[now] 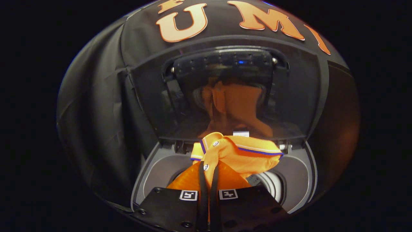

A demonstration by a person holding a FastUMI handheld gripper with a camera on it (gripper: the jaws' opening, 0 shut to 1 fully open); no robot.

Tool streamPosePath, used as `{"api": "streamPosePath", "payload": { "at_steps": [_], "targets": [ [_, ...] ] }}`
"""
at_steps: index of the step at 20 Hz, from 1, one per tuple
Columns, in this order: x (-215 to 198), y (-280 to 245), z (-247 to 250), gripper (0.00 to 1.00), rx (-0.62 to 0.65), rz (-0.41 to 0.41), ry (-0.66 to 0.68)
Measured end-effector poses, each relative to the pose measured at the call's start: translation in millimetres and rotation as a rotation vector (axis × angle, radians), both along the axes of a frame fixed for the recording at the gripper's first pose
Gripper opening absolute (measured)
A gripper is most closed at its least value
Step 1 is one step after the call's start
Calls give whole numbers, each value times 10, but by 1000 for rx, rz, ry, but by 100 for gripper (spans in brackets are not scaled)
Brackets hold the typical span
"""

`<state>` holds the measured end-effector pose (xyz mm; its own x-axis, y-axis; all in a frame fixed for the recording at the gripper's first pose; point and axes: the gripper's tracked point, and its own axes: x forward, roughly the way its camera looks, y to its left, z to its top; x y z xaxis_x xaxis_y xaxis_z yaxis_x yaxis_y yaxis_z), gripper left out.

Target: Put the clothes into the washing machine and then close the washing machine lid.

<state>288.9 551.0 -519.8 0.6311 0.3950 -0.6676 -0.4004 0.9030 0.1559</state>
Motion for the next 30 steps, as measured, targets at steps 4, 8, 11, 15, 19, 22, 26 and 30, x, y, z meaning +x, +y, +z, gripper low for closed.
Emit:
{"api": "streamPosePath", "payload": {
  "at_steps": [4,8,11,15,19,22,26,30],
  "targets": [
    [-307,-99,-248,11,-11,-21,70],
    [-524,-235,-554,11,-66,-27,173],
    [-520,-253,-645,11,-47,-66,223],
    [-370,-270,-711,11,-90,-55,234],
    [-226,-219,-730,11,-86,-75,247],
    [-253,-216,-753,14,-88,-71,257],
    [-255,-265,-784,61,-126,-72,251],
    [-220,-328,-728,100,-154,-65,226]
  ]
}}
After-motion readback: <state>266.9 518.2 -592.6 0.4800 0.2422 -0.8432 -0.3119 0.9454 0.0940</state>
